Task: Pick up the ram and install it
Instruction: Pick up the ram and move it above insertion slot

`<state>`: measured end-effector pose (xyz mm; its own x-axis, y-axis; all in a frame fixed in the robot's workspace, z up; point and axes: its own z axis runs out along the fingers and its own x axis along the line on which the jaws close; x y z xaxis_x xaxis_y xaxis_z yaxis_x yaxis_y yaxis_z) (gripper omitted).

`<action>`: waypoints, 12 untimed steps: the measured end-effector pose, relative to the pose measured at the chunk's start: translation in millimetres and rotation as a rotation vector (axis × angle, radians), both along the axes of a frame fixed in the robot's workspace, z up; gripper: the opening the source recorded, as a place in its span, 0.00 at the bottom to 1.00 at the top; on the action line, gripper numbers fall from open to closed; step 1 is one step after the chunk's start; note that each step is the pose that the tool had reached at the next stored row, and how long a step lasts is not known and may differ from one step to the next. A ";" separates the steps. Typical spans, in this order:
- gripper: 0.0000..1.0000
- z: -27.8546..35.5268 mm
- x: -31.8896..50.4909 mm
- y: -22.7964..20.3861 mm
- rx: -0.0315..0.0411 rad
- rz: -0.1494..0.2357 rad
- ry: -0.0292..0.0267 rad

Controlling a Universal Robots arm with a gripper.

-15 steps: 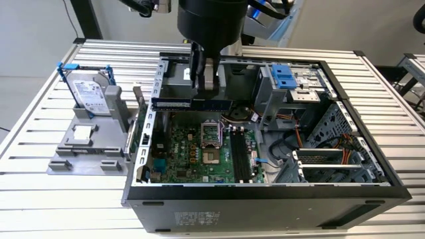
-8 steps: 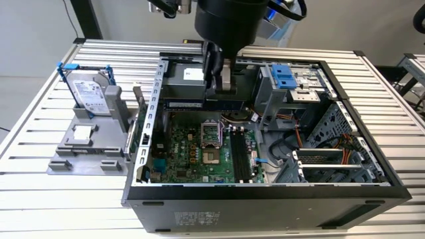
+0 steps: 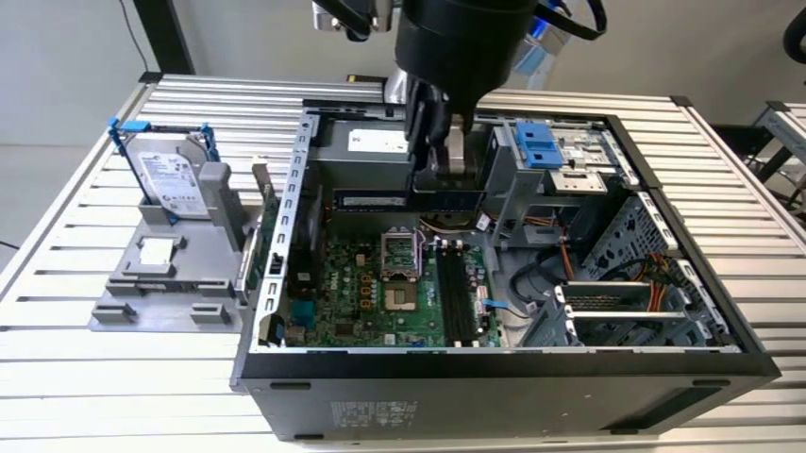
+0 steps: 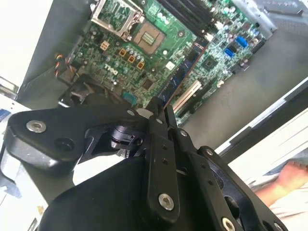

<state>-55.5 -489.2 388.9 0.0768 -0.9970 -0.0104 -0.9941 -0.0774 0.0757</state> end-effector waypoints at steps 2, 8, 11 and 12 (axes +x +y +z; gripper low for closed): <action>0.00 -0.4 2.9 0.0 -0.0001 0.002 -0.0130; 0.00 -2.2 14.6 0.0 -0.0007 0.003 -0.0453; 0.00 -3.5 21.8 0.1 -0.0012 0.000 -0.0502; 0.00 -3.9 23.9 0.2 -0.0013 -0.003 -0.0502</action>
